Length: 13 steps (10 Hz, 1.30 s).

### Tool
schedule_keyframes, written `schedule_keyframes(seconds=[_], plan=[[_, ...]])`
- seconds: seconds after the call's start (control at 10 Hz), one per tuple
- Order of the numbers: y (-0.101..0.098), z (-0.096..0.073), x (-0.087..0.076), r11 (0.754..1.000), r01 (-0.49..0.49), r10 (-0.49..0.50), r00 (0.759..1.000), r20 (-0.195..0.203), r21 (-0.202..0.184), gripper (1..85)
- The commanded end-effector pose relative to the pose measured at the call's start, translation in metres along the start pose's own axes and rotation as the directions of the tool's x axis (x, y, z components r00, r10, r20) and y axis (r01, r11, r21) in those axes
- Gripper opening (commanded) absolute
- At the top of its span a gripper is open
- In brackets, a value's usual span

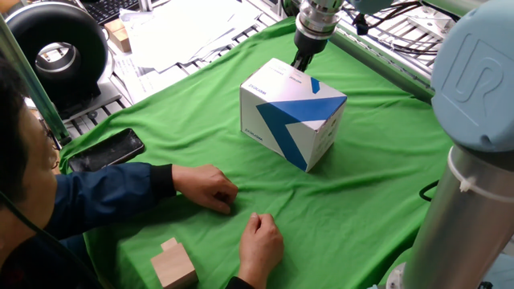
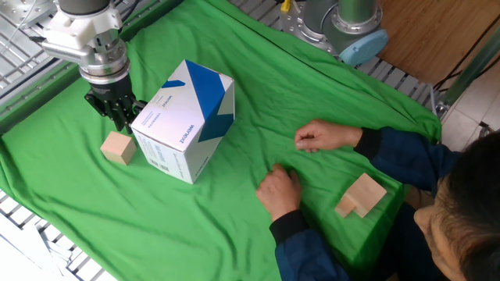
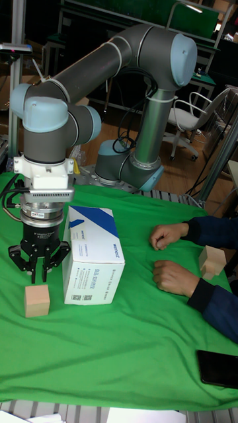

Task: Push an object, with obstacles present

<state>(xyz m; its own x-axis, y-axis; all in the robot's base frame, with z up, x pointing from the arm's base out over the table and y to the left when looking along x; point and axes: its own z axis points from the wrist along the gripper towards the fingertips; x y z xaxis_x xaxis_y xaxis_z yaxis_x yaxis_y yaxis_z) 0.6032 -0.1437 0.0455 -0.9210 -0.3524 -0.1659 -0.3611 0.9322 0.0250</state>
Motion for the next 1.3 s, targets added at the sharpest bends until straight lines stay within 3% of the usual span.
schedule_keyframes(seconds=[0.0,0.2,0.8,1.2], plan=[[-0.002,0.004,-0.011,1.000,-0.004,0.004,1.000,0.007,-0.003,27.3],[-0.001,0.008,-0.017,1.000,-0.006,0.006,1.000,0.011,-0.003,27.3],[-0.002,-0.007,-0.016,1.000,-0.004,0.004,1.000,0.005,0.001,27.3],[-0.002,-0.001,-0.015,1.000,0.002,-0.002,1.000,0.007,-0.001,27.3]])
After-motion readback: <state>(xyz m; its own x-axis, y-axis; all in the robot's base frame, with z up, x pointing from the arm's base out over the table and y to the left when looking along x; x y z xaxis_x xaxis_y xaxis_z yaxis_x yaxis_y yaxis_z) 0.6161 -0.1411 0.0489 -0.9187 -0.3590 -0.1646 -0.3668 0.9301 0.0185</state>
